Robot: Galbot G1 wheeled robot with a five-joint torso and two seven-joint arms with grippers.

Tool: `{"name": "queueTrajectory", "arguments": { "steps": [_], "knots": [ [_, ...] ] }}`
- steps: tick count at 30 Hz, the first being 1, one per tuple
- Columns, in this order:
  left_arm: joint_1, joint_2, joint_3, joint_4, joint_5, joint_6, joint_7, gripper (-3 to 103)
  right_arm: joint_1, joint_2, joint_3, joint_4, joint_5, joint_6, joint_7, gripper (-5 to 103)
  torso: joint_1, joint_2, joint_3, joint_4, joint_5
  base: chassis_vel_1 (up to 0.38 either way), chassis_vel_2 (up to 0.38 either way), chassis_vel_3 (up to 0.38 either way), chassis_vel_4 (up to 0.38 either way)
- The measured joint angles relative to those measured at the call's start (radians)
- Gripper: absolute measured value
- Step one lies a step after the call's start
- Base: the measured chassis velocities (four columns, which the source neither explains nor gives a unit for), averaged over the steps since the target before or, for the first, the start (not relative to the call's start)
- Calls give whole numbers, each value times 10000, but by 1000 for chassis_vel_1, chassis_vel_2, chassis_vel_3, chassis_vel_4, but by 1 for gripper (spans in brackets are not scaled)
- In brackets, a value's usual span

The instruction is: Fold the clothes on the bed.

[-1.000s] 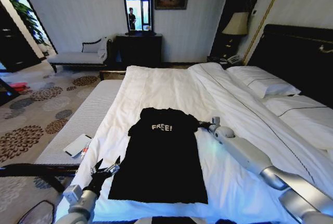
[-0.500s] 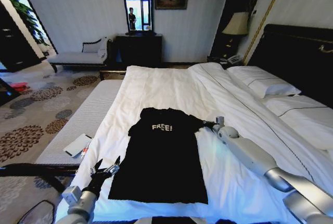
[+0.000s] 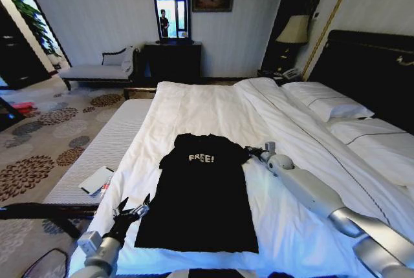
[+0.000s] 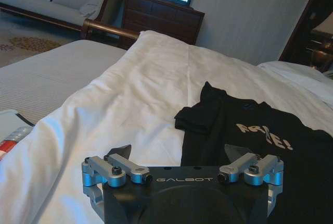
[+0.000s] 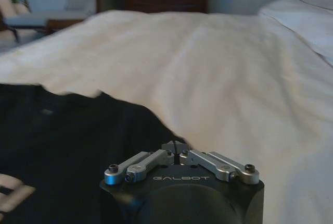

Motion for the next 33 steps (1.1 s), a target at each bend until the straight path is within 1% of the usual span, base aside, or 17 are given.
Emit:
{"name": "queueTrajectory", "arguments": {
  "steps": [2,4,6,11,15,19,29,33],
  "knots": [
    [8,14,-9,-15,13,-1,1,100,-16,26,-25,412,58,-78,90,0,0,0,0,2,-2,0,0,0,0],
    [8,37,19,-34,98,-4,1,100,0,117,-126,548,67,-118,168,0,0,0,0,-2,1,0,0,0,0],
    [8,45,53,-41,118,-4,1,100,11,150,-155,564,69,-128,189,0,0,0,0,-1,1,0,0,0,0],
    [49,71,346,-70,385,-29,1,100,204,482,-397,631,74,-207,357,0,0,0,0,0,0,0,0,0,0],
    [84,58,336,-77,390,-36,1,100,289,679,-494,649,81,-274,478,0,0,0,0,2,-1,0,0,0,0],
    [87,56,260,-75,354,-53,9,100,322,856,-593,661,82,-330,572,0,0,0,0,-1,0,0,0,0,0],
    [72,47,119,12,177,-74,68,100,509,1553,-893,-31,-142,-368,800,0,0,0,0,1,0,0,0,0,0],
    [95,48,-19,55,65,-98,155,100,664,1982,-1019,-559,-227,-355,893,0,0,0,0,1,0,0,0,0,0]
  ]
}}
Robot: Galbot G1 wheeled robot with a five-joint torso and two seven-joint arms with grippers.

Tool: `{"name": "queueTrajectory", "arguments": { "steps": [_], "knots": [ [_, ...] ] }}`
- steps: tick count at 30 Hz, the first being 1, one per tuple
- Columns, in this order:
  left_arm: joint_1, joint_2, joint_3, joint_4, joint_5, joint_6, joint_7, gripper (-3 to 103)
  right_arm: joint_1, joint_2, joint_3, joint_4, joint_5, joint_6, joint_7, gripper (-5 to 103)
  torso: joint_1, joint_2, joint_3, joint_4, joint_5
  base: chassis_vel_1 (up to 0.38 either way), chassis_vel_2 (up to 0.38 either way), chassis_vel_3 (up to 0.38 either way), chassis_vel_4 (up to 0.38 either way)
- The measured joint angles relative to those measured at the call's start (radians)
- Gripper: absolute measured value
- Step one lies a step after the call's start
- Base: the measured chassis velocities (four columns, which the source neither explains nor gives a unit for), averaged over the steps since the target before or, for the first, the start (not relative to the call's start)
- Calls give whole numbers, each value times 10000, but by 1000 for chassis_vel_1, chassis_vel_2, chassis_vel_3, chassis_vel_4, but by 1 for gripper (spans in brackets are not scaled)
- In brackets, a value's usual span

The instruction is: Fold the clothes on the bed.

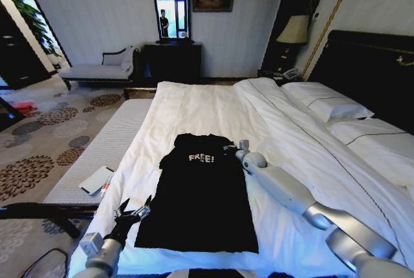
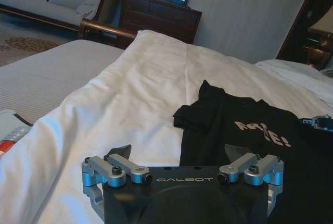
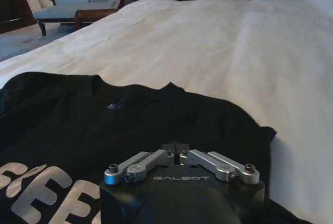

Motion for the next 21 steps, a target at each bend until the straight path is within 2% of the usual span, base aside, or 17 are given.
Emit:
{"name": "queueTrajectory", "arguments": {
  "steps": [5,6,8,9,10,12,13,16,19,21],
  "knots": [
    [21,-12,-54,71,-57,-44,61,100,100,211,-32,-201,-19,25,101,-2,0,0,0,0,0,0,0,0,0],
    [15,-13,-54,81,-59,-45,64,100,100,214,-32,-196,-19,27,112,2,0,0,0,1,-1,0,0,0,0],
    [0,-18,-55,104,-63,-50,67,100,99,217,-33,-151,-18,28,142,2,0,0,0,-2,-1,0,0,0,0],
    [-41,-21,-34,132,-87,-51,68,100,46,194,-8,96,29,30,222,13,0,0,0,-1,0,0,0,0,0],
    [-61,-21,-19,148,-94,-51,68,100,-4,167,12,298,95,30,266,18,0,0,0,-2,0,0,0,0,0],
    [-74,-21,-12,155,-97,-51,68,100,-32,146,28,415,135,30,291,18,0,0,0,0,0,0,0,0,0],
    [-80,-20,-5,158,-98,-51,67,100,-52,127,44,487,161,29,309,29,0,0,0,-1,-1,0,0,0,0],
    [-83,-20,-2,160,-99,-51,66,100,-63,118,50,511,171,29,316,35,-1,1,0,-2,0,0,0,0,0],
    [-84,-20,3,163,-102,-51,64,100,-69,111,53,526,177,26,319,51,0,0,0,-1,0,0,0,0,0],
    [-84,-20,3,163,-101,-51,64,100,-69,110,54,525,178,26,319,51,0,0,0,-1,1,0,0,0,0]
  ]
}}
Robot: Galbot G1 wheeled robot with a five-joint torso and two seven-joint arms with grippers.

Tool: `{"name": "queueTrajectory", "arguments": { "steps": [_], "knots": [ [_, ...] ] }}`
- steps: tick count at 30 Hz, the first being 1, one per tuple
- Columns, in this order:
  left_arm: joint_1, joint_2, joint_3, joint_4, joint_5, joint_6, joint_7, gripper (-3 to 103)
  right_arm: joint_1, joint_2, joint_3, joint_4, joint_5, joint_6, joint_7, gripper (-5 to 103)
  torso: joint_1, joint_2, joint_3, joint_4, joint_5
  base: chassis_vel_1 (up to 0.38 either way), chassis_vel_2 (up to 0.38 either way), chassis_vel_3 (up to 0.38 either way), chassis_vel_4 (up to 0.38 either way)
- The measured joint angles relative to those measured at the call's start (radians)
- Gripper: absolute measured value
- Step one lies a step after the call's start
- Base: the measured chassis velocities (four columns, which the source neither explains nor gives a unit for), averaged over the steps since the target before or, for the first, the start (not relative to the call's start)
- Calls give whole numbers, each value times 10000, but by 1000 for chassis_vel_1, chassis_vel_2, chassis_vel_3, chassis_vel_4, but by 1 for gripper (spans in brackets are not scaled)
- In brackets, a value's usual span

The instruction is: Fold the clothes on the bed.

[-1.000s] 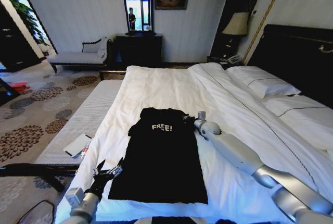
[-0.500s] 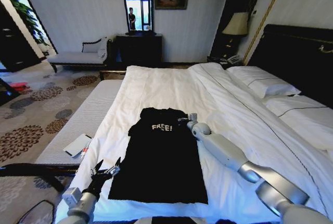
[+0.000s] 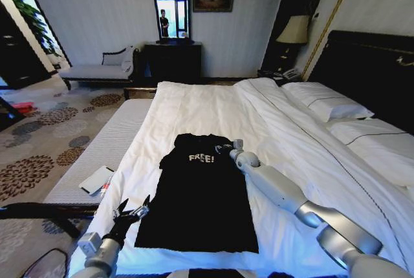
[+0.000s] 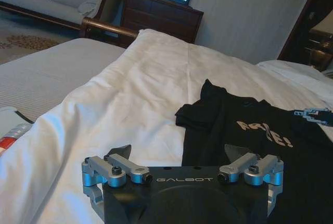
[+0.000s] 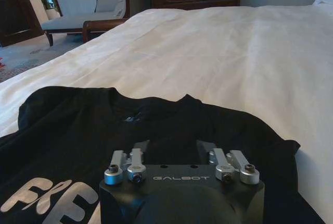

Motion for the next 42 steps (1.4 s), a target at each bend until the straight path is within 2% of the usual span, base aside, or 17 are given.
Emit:
{"name": "queueTrajectory", "arguments": {
  "steps": [3,5,10,12,14,41,42],
  "knots": [
    [0,0,3,0,0,0,-2,100,-2,-3,3,1,4,-2,0,67,0,0,0,0,0,0,0,0,0],
    [0,0,4,0,0,0,-2,100,-3,-4,3,1,4,-2,0,67,-1,0,-1,0,0,0,0,0,0],
    [0,0,6,0,0,2,-7,100,-8,-7,7,1,7,-3,-1,94,0,1,-1,0,0,0,0,0,0],
    [0,0,6,0,0,2,-7,100,-8,-8,7,1,7,-3,-1,94,0,0,0,0,0,0,0,0,0],
    [0,0,6,0,0,4,-10,100,-9,-10,8,0,7,-3,-2,100,0,0,0,0,0,0,0,0,0],
    [0,2,10,-6,16,12,-16,100,-15,-15,22,6,-2,36,-13,100,0,0,0,1,0,0,0,0,0],
    [-79,88,173,-138,256,73,-137,100,-154,-126,256,223,-143,446,52,100,0,-1,3,17,7,0,0,0,0]
  ]
}}
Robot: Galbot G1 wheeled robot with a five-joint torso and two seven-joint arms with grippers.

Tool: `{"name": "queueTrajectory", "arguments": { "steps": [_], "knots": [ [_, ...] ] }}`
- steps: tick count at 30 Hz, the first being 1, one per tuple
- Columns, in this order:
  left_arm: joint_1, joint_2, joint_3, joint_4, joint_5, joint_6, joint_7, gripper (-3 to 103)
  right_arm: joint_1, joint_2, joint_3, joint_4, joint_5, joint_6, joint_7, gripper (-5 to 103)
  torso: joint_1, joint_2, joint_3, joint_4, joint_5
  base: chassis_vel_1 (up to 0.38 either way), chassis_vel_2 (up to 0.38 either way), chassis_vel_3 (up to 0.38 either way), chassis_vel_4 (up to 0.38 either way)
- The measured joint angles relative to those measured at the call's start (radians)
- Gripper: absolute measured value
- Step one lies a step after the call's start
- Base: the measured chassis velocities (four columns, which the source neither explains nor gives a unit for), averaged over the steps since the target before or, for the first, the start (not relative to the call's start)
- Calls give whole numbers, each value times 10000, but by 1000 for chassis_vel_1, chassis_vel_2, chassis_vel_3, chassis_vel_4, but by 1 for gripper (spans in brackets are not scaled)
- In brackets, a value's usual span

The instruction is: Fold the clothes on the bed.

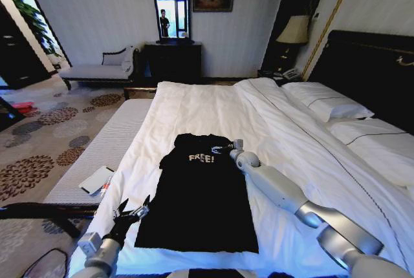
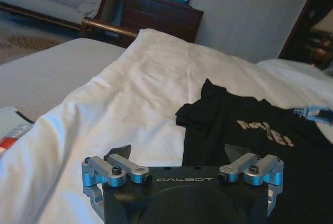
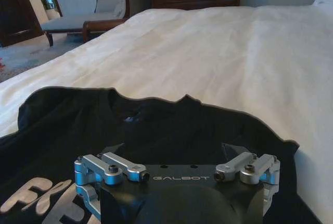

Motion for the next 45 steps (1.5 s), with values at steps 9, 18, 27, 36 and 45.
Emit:
{"name": "queueTrajectory", "arguments": {
  "steps": [9,18,27,36,45],
  "knots": [
    [-315,272,413,-384,574,113,-205,100,-1808,-2027,3164,-639,-1130,1442,218,100,-1,1,-5,-18,0,-8,-9,-3,-6],
    [-319,276,531,-349,710,104,-197,100,-3497,-2558,4647,1637,2478,-133,319,100,-2,2,-6,-17,-6,0,0,0,0],
    [-285,251,599,-348,789,93,-202,100,-3849,-2480,5046,2167,4382,-1198,344,100,0,2,-3,-14,-10,0,0,0,0],
    [-279,248,602,-345,792,87,-203,100,-3905,-2559,5134,2157,4356,-1203,330,100,0,2,-4,-18,-7,0,0,0,0],
    [-275,248,602,-341,792,81,-202,100,-3931,-2599,5177,2143,4310,-1192,323,100,-1,2,-4,-18,-7,0,0,0,0]
  ]
}}
